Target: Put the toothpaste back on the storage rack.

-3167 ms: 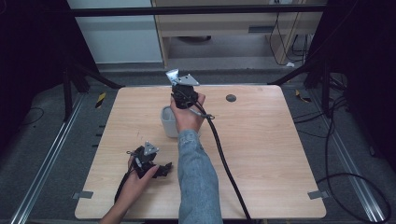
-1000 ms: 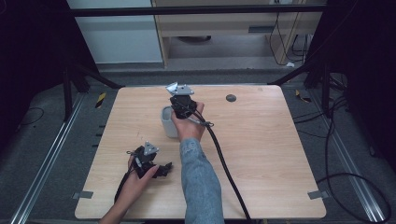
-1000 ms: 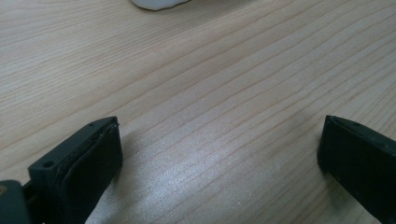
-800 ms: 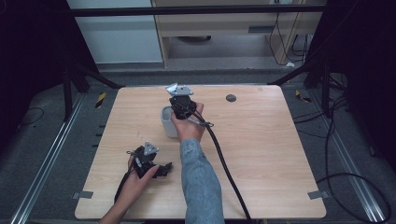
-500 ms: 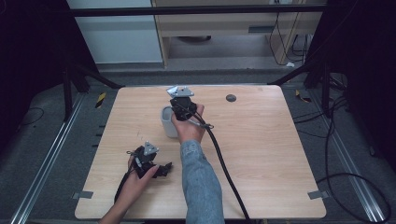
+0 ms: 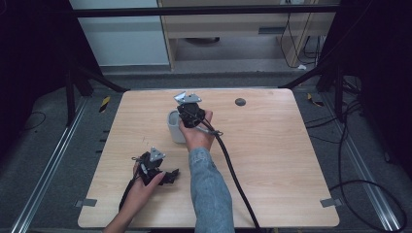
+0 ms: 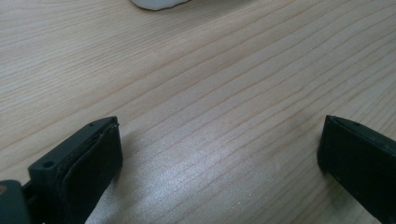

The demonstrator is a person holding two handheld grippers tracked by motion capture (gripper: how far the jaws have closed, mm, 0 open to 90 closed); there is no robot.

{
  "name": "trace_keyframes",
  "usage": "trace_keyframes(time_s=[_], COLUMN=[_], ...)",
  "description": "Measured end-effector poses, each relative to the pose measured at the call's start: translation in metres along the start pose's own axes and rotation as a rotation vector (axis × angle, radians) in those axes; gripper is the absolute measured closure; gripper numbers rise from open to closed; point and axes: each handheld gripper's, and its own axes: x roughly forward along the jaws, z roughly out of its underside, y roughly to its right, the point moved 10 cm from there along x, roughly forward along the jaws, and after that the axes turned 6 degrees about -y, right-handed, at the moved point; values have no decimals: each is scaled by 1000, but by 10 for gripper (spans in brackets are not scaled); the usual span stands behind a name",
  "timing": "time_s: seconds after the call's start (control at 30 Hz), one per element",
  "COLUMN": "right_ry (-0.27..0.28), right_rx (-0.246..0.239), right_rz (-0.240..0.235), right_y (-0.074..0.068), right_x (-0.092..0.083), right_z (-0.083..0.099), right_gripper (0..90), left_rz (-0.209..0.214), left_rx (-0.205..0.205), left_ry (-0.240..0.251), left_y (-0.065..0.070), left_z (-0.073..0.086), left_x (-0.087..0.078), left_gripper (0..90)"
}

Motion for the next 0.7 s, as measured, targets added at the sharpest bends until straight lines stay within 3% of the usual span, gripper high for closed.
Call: trace_keyframes(time_s=[0.7], right_ry=[-42], right_rx=[-17], right_rz=[-18], right_y=[-6], right_x=[9], right_z=[9], right_gripper=[798], left_rz=[-1], left_rx=[0], left_ry=[0], left_y=[0], left_z=[0], left_x=[0], left_gripper=[0])
